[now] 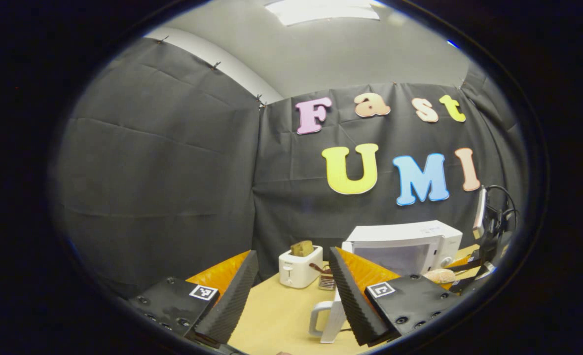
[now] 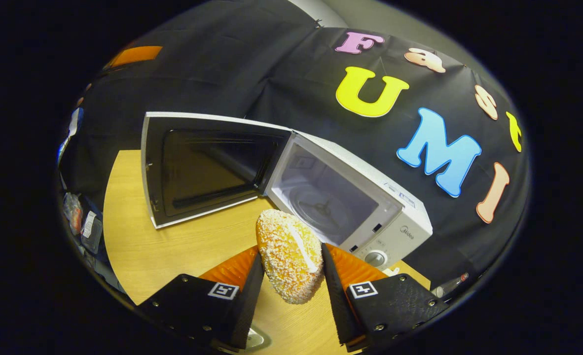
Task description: Open the microwave oven with the left hand, put the food in, and close the microwave oven.
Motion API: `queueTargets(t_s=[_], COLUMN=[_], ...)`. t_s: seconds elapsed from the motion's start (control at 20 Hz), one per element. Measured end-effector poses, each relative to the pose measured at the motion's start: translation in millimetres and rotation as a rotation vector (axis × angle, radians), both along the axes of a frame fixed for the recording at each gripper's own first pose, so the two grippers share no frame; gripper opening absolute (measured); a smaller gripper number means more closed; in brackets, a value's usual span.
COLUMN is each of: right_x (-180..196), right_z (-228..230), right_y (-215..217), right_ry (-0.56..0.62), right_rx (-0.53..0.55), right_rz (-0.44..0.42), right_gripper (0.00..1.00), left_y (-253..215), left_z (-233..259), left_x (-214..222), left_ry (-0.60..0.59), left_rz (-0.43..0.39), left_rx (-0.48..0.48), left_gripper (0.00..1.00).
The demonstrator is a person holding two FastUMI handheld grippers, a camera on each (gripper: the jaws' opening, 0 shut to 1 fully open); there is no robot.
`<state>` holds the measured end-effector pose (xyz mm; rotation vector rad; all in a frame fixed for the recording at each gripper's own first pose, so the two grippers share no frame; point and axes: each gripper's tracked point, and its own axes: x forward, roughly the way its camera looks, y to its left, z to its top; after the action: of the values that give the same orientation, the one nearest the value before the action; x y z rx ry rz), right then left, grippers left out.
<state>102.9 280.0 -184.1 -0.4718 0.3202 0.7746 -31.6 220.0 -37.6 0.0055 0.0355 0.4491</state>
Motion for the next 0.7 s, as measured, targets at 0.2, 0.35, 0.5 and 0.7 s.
queueTargets(t_s=[0.2,0.35,0.5,0.7], right_x=[29,55,82,119], right_z=[5,4,3,-5], right_y=[29,48,63,81], right_ry=[-0.022,-0.042,-0.056,-0.101], right_rx=[0.002,-0.008,-0.012,-0.043], right_rz=[-0.005,-0.014,-0.037,-0.073], right_gripper=[0.66,0.66,0.67,0.66], left_y=[30,51,71,97], left_z=[-6,-13,-22,-31], left_x=[18,27,32,37], left_ry=[0.002,0.008,0.018,0.036], left_rz=[0.025,0.046,0.068,0.099], left_rx=[-0.005,-0.003,-0.010,-0.010], left_gripper=[0.94,0.94,0.95,0.94])
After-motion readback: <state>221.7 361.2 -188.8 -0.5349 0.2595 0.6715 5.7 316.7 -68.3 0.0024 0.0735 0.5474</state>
